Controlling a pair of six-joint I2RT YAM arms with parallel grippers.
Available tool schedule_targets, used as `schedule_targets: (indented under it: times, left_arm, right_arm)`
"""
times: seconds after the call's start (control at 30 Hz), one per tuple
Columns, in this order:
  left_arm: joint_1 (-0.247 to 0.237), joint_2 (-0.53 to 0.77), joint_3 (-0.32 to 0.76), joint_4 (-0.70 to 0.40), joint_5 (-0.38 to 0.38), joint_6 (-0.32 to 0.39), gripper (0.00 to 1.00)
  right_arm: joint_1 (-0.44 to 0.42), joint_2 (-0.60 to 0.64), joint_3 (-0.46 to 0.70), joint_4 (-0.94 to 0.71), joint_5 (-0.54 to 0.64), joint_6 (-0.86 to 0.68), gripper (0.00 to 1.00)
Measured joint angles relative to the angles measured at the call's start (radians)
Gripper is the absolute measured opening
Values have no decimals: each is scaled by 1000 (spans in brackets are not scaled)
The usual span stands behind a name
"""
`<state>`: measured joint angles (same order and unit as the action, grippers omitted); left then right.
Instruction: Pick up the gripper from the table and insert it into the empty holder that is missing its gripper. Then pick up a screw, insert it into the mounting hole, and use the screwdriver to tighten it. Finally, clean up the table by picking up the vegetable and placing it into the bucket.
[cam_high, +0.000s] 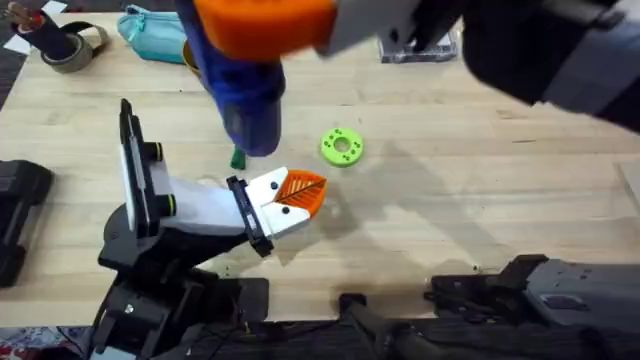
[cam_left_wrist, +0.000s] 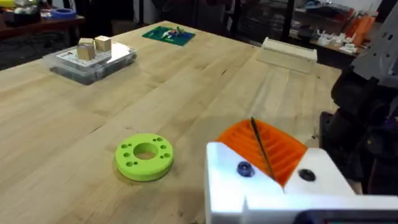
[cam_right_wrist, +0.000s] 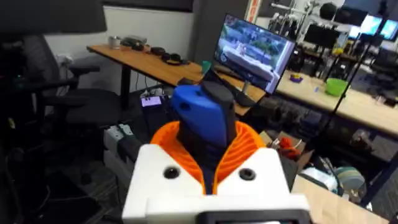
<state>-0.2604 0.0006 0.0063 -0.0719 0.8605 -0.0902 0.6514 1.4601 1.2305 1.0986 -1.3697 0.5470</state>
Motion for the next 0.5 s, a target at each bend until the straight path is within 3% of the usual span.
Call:
schedule_targets:
  times: [0.5]
  left_arm:
    - [0,0,0,0,0,0,18]
  right_arm:
    - [0,0,-101,75,11,34,44]
